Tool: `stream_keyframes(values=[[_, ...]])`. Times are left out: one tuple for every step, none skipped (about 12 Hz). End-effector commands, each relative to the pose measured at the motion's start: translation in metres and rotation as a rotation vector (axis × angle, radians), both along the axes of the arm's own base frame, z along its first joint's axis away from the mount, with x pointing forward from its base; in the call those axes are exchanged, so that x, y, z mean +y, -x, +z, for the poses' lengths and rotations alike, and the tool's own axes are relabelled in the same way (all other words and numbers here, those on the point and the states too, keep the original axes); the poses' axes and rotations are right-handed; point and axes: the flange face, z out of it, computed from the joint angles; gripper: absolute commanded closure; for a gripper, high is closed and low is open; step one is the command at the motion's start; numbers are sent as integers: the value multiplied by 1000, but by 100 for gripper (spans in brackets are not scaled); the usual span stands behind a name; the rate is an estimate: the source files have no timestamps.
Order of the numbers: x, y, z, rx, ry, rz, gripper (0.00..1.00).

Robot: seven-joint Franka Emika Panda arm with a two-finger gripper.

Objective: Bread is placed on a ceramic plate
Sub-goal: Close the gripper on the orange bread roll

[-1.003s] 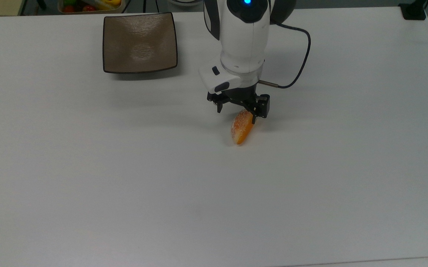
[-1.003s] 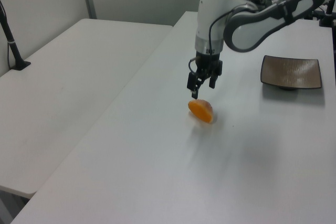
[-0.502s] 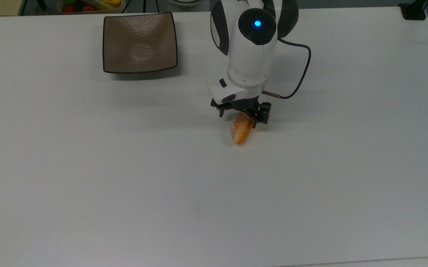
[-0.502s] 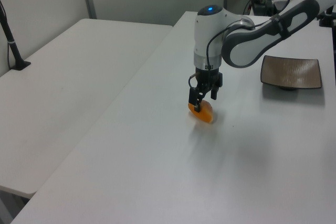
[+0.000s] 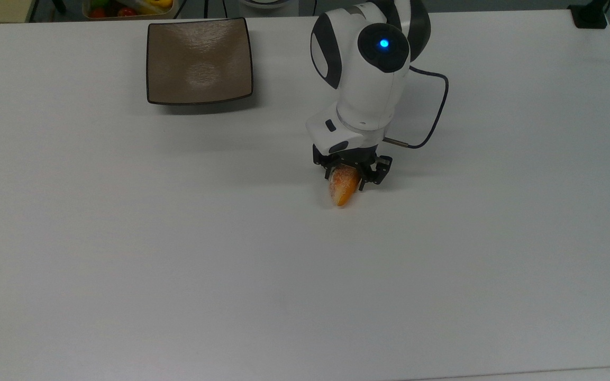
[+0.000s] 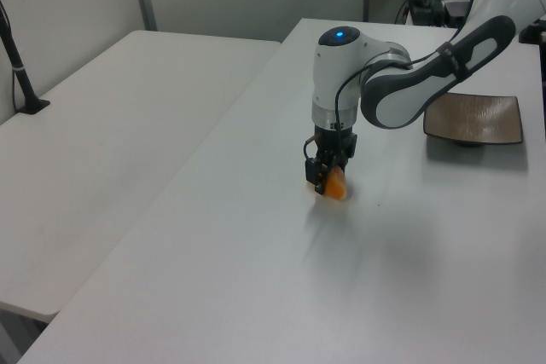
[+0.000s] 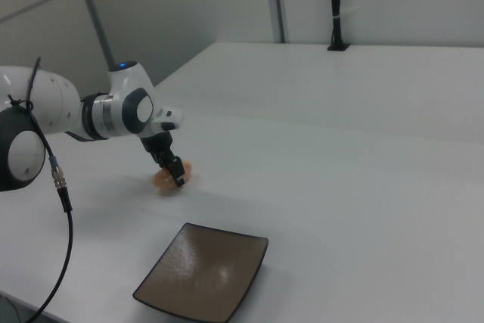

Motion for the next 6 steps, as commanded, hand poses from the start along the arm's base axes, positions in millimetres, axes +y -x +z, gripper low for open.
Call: stream_keyframes(values=[[2,-2,4,-34,0,-9,59],[2,-2,3,-32,0,-9,59],[0,-3,6,-36,0,-12,59],[-1,-3,11,-41,-1,-12,59],[-2,-3,18,-45,-1,-13,59],[-5,1,28,-52,-1,-6,59]])
